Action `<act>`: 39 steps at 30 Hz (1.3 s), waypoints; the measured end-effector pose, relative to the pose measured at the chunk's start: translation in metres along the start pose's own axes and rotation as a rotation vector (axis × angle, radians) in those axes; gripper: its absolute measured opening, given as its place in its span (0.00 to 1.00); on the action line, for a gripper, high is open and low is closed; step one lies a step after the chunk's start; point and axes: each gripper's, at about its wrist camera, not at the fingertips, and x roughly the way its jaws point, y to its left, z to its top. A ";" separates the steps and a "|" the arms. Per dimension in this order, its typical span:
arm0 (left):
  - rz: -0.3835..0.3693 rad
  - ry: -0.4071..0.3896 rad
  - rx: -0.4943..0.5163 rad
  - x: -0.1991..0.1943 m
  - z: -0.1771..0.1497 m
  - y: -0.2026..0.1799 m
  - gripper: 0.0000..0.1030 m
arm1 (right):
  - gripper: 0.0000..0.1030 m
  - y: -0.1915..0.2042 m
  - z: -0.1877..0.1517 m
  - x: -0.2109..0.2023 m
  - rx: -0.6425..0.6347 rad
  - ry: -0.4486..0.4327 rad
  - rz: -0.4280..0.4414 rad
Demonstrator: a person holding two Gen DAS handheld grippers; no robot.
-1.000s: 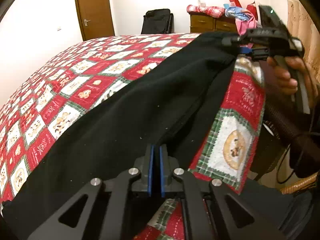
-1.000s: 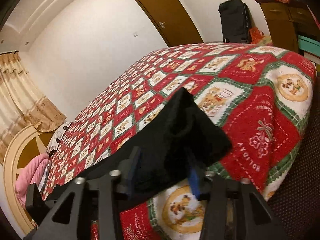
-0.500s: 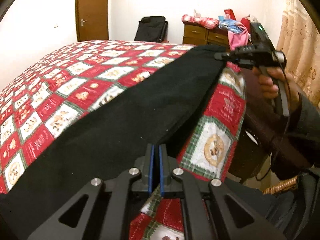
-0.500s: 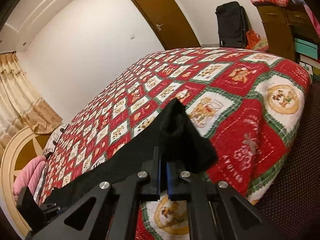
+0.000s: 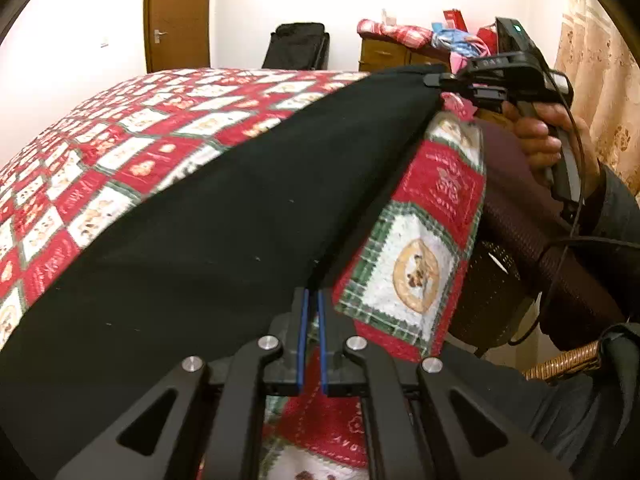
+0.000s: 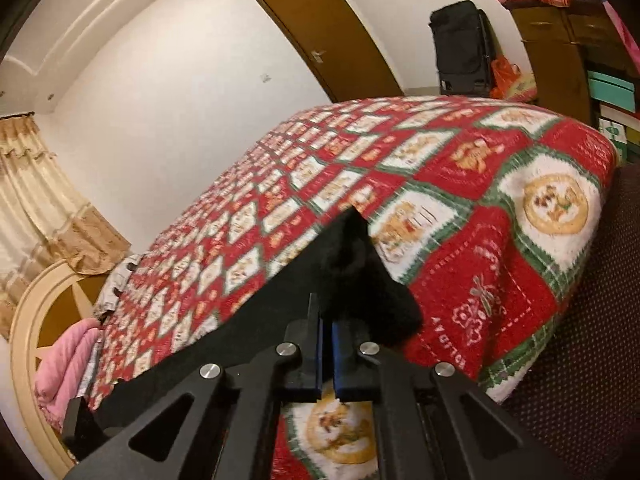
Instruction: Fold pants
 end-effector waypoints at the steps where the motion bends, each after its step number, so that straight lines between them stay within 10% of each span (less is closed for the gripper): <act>1: 0.000 -0.007 -0.005 -0.003 0.000 0.002 0.05 | 0.03 0.000 0.001 0.001 -0.006 0.010 0.010; 8: 0.079 -0.091 -0.127 -0.043 -0.012 0.039 0.06 | 0.13 -0.020 0.002 0.004 0.062 0.015 -0.101; 11: 0.127 -0.109 -0.191 -0.062 -0.022 0.064 0.12 | 0.25 0.006 0.005 -0.014 -0.054 -0.077 -0.237; 14: 0.214 -0.107 -0.222 -0.075 -0.034 0.082 0.27 | 0.58 0.040 0.004 -0.027 -0.171 -0.149 -0.364; 18: 0.245 -0.096 -0.283 -0.077 -0.048 0.095 0.42 | 0.58 0.089 -0.010 -0.028 -0.355 -0.165 -0.370; 23: 0.215 -0.068 -0.297 -0.063 -0.054 0.089 0.42 | 0.58 0.150 -0.046 0.009 -0.505 0.044 -0.094; 39: 0.194 -0.074 -0.290 -0.088 -0.077 0.079 0.47 | 0.57 0.170 -0.142 0.081 -0.780 0.445 -0.173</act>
